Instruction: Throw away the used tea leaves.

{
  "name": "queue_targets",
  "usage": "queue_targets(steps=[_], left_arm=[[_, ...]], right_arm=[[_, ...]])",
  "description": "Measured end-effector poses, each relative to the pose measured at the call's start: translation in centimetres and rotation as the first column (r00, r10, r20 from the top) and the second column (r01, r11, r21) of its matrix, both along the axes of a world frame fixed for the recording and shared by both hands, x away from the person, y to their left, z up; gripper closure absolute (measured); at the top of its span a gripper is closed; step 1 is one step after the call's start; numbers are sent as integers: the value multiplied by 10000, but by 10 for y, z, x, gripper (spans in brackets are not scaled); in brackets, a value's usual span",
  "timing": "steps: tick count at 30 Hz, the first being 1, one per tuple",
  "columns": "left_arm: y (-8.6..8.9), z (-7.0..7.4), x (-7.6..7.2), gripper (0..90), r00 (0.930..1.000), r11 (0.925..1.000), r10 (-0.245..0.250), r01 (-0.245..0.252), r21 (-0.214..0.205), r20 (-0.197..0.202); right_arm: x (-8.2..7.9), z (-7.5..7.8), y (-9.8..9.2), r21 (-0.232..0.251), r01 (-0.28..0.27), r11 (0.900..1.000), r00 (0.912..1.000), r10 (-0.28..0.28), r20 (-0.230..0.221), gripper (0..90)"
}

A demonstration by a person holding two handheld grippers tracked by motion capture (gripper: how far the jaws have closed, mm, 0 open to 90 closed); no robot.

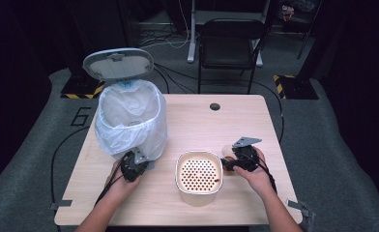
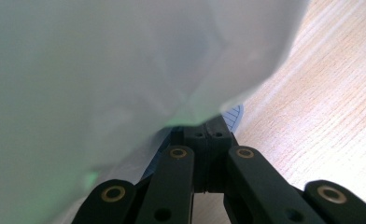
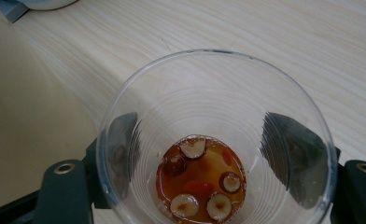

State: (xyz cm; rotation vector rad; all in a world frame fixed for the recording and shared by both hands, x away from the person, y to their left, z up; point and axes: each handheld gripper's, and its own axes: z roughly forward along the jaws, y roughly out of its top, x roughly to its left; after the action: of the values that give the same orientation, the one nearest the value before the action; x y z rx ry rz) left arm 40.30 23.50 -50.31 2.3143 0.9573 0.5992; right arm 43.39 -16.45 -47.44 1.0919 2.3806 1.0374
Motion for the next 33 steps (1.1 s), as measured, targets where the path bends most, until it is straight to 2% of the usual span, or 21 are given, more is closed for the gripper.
queue_targets(steps=[11, 21, 28, 31, 33], left_arm=[[0, 0, 0, 900, 10000, 10000, 36, -36, 16, 7], [0, 0, 0, 900, 10000, 10000, 35, -35, -51, -12], [0, 0, 0, 900, 10000, 10000, 4, -4, -12, -27], [0, 0, 1, 900, 10000, 10000, 7, -7, -26, 3], [1, 0, 1, 900, 10000, 10000, -8, 7, -24, -17]], right_arm=[[6, 20, -4, -22, -115, 9999, 9993, 116, 342, 290], [12, 44, -4, -325, -689, 9971, 9938, 714, 847, 300], [24, 57, 5, -592, -1419, 9881, 9834, 1475, 1060, 302], [29, 60, 12, -479, -1636, 9854, 9809, 1676, 989, 304], [34, 63, 17, -404, -2050, 9779, 9722, 2082, 1068, 304]])
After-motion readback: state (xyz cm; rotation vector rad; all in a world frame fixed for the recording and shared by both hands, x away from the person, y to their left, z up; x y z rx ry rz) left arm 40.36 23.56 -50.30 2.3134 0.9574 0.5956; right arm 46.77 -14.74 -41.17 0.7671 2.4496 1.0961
